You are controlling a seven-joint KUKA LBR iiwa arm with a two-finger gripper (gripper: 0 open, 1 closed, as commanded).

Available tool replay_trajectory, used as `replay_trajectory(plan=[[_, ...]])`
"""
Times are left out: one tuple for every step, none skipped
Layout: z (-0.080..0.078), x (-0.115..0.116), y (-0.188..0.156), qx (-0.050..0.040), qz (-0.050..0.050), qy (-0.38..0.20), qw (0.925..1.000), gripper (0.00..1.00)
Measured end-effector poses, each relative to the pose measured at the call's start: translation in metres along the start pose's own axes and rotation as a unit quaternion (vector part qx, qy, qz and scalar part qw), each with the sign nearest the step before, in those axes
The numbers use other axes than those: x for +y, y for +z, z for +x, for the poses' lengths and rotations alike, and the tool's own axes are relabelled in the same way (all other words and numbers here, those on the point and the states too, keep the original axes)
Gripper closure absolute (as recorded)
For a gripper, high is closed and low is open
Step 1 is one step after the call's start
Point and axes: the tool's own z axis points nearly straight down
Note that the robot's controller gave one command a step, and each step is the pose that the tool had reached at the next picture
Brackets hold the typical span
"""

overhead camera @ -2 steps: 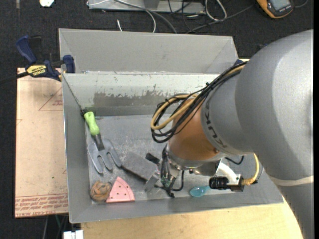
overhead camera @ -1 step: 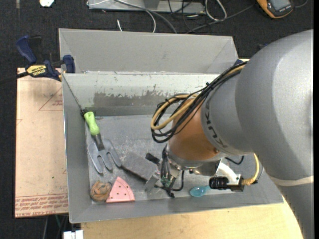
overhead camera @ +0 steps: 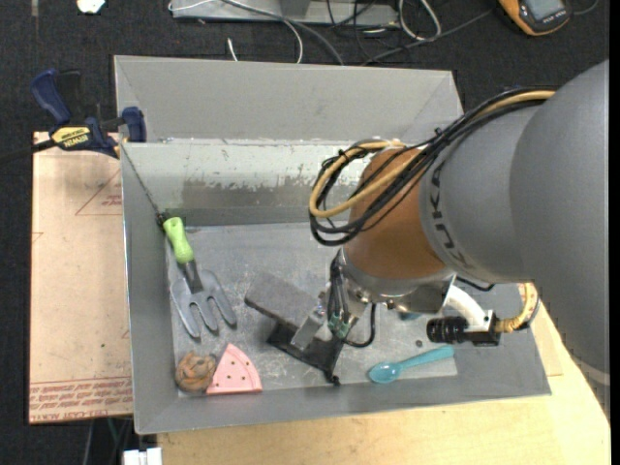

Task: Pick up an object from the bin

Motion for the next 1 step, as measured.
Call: replay_trajectory(plan=[[0.0134,0.0106,-0.0449,0.0020,0.001,0.006,1.0000,1.00]])
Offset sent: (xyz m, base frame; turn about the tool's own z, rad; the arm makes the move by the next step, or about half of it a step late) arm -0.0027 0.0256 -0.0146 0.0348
